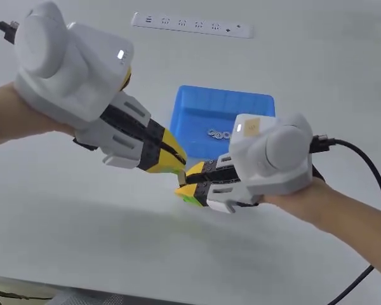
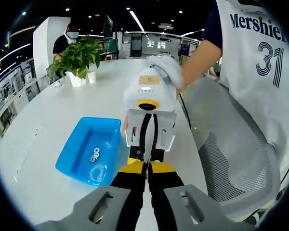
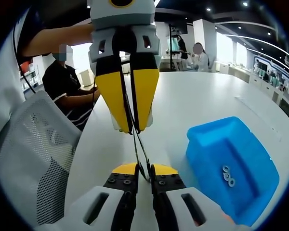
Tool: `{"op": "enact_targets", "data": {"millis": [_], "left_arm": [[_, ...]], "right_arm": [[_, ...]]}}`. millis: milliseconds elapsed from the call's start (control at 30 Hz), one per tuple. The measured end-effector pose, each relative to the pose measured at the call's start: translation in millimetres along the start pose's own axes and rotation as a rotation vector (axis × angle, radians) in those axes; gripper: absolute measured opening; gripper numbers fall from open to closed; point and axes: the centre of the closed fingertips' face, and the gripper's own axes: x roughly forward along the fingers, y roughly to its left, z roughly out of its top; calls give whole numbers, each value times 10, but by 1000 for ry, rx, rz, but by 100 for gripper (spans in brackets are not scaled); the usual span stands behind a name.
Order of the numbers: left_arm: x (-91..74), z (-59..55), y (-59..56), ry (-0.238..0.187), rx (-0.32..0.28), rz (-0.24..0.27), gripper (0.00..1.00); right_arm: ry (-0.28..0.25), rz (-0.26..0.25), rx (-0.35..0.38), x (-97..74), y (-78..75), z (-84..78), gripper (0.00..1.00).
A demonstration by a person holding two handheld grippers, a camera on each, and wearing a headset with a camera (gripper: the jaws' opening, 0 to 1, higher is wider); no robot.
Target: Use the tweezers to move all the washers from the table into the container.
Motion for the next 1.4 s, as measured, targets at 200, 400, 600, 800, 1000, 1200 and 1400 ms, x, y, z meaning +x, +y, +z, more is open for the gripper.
{"op": "enact_targets", "data": {"millis": [200, 400, 600, 800, 1000, 1200, 1400], "left_arm": [[-38, 18, 20, 2, 8, 3, 6], [-109, 136, 16, -2, 28, 10, 6], [-203, 261, 21, -6, 55, 15, 6], [-301, 459, 71, -19, 106, 29, 6], [-375, 663, 209, -24, 157, 42, 6], [-393, 781, 382, -26, 188, 52, 6], [-347, 774, 519, -21, 195, 47, 6]], "right_arm": [[-14, -10, -6, -22, -9, 47, 10], [-27, -18, -22, -103, -13, 148, 10], [-53, -32, -45, -224, -28, 298, 10], [-78, -51, -70, -376, -99, 464, 10], [-107, -79, -84, -510, -236, 621, 10], [-126, -108, -88, -606, -423, 703, 10], [-130, -120, -85, -604, -580, 688, 10]]}}
